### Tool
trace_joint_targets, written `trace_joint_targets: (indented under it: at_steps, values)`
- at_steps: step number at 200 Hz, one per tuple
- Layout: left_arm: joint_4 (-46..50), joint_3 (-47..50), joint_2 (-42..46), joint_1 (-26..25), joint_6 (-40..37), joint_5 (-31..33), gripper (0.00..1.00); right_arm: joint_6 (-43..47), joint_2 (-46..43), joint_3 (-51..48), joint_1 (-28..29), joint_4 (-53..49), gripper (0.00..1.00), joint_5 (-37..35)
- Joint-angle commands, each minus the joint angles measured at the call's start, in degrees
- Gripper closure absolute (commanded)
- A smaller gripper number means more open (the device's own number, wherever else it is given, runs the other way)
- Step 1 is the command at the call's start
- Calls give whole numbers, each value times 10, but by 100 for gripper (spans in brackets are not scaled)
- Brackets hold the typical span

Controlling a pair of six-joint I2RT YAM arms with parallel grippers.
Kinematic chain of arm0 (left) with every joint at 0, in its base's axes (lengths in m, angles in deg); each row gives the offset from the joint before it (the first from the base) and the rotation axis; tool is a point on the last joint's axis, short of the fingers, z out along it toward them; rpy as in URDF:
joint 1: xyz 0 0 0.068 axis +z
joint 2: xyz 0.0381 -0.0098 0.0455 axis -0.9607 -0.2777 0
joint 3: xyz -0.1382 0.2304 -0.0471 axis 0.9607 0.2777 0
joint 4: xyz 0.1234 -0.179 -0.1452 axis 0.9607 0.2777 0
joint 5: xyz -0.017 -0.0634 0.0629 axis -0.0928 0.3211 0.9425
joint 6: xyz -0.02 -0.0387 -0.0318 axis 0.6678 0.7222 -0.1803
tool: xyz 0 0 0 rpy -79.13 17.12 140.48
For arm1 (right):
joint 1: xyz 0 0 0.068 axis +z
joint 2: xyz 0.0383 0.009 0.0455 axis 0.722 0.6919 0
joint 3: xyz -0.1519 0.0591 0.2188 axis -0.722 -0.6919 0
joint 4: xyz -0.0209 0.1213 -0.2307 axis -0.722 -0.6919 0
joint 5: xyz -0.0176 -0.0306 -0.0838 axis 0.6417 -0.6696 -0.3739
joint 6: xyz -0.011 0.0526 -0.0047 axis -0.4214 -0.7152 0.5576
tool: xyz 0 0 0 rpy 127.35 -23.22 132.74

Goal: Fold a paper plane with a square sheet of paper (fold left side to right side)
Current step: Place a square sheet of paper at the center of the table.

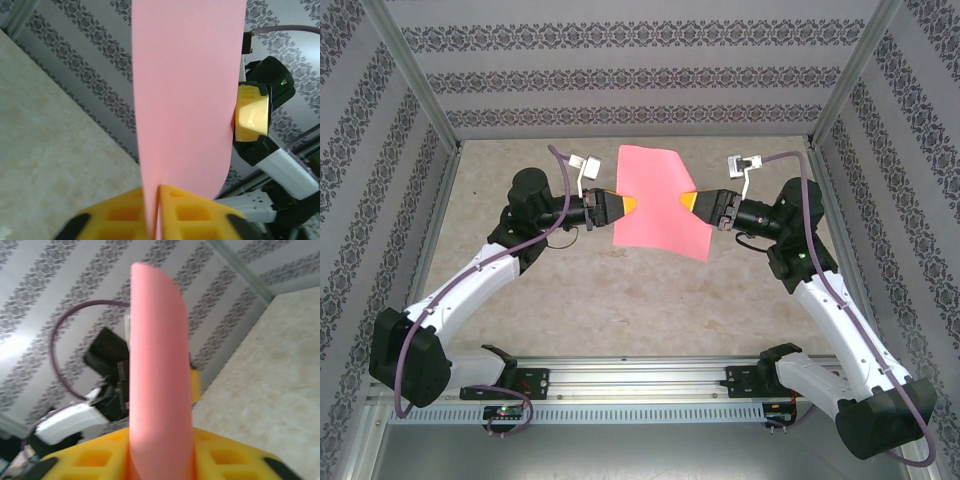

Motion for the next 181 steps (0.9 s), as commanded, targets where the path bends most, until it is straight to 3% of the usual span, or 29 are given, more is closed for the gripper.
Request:
trace_joint_targets:
  at_steps: [1,12,30,56,109,164,181]
  values:
    - [93,2,5,-7,-41,27,100,86,-12,-7,-9,-125,53,-78]
    - [138,15,-5,-7,-55,45,100,130,-7,-6,-11,-203,39,-132]
    - [180,54,-27,-7,-72,76,100,169,3,-25,-17,-273,28,-207]
    - [192,111,-66,-7,-90,118,100,176,15,-70,-19,-280,22,-263]
    - [157,154,-176,-9,-55,198,100,155,75,-137,13,-249,26,-293]
    - [182,137,-205,-14,-64,222,100,29,185,-188,90,-50,43,-279]
    - [200,125,-205,-15,-68,220,91,9,237,-179,104,-12,47,-276]
